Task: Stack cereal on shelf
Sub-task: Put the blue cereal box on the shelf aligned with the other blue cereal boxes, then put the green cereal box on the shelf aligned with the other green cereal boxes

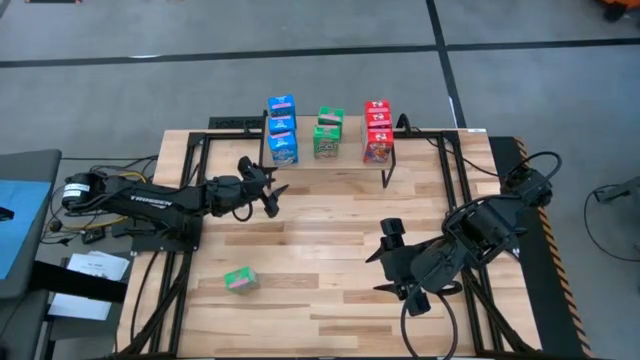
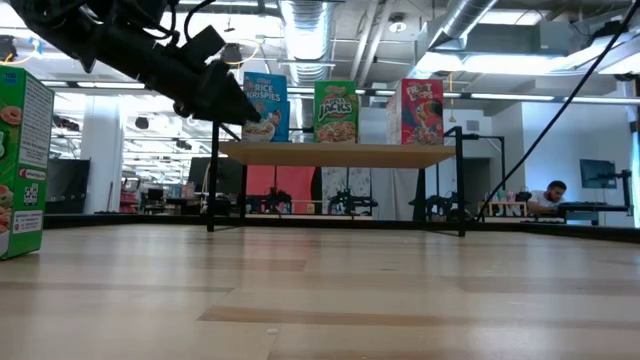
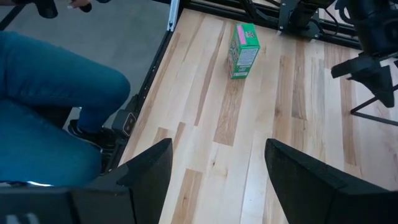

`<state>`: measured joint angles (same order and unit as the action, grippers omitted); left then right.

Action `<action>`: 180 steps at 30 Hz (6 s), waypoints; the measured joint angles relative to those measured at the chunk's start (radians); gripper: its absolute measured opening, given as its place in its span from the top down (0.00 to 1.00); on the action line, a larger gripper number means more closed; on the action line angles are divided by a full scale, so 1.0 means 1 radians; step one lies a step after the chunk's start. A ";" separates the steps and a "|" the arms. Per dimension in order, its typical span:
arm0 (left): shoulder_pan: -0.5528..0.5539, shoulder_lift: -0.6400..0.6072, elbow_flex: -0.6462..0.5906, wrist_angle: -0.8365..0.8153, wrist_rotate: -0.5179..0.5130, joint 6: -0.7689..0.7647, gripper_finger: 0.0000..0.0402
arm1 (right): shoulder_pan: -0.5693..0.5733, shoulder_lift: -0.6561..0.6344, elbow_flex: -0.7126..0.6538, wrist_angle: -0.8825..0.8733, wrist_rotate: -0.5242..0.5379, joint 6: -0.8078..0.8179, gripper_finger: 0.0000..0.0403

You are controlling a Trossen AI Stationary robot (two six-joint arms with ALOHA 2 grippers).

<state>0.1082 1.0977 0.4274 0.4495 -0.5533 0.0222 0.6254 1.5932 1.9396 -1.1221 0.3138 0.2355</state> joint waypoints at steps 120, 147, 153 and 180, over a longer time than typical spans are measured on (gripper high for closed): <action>-0.739 0.000 0.548 -1.114 0.151 -0.651 0.28 | 0.000 0.041 0.002 0.004 0.000 0.176 0.30; -0.944 0.191 0.548 -1.332 0.172 -1.030 0.28 | -0.085 0.193 0.000 0.062 -0.020 0.176 0.30; -0.944 0.214 0.548 -1.360 0.179 -1.070 0.28 | -0.084 0.194 0.000 0.060 -0.023 0.175 0.30; -0.939 0.213 0.548 -1.304 0.121 -1.098 0.28 | -0.084 0.195 0.000 0.051 -0.024 0.174 0.30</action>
<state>-0.8310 1.3106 0.9756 -0.8547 -0.4324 -1.0756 0.5411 1.7878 1.9392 -1.0706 0.2901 0.4099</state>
